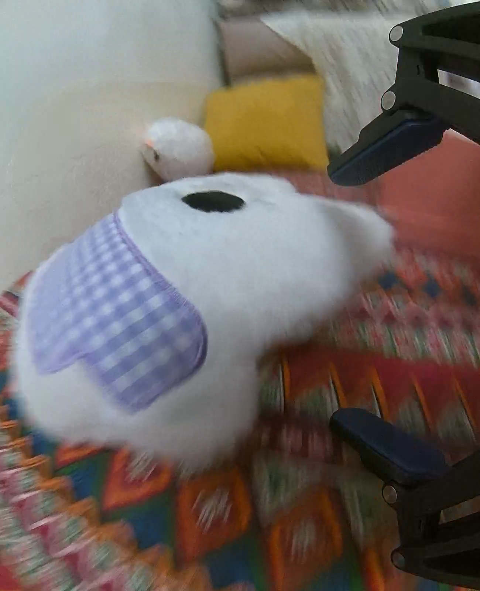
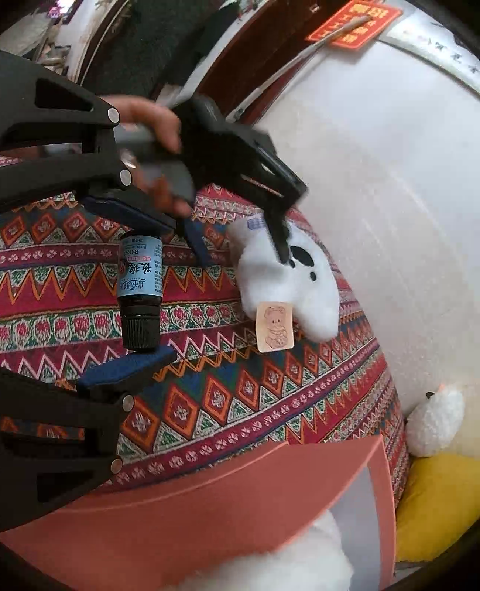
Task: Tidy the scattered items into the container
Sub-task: 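Grasp the small dark bottle with the right tool while the left tool grasps the white plush, then carry the bottle and white plush to the pink box and release both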
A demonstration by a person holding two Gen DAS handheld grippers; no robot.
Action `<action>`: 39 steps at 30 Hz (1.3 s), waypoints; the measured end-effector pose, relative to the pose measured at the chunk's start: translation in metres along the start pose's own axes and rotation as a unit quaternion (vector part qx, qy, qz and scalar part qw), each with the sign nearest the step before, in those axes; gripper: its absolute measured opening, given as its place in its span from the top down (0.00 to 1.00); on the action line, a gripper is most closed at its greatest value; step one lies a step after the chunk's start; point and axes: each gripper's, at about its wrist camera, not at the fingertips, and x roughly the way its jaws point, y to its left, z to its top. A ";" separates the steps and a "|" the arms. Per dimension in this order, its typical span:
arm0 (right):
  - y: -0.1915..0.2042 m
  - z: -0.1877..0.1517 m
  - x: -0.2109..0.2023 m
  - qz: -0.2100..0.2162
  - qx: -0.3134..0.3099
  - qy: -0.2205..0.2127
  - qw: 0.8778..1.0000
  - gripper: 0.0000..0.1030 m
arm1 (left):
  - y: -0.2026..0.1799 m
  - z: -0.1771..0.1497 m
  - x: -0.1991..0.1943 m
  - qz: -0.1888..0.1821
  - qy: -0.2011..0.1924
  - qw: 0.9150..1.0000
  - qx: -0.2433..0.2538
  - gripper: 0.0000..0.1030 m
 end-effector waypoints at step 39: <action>0.048 -0.013 -0.225 0.044 -0.063 -0.220 0.973 0.36 | -0.124 -0.194 -0.265 -0.030 -0.098 0.963 0.249 0.50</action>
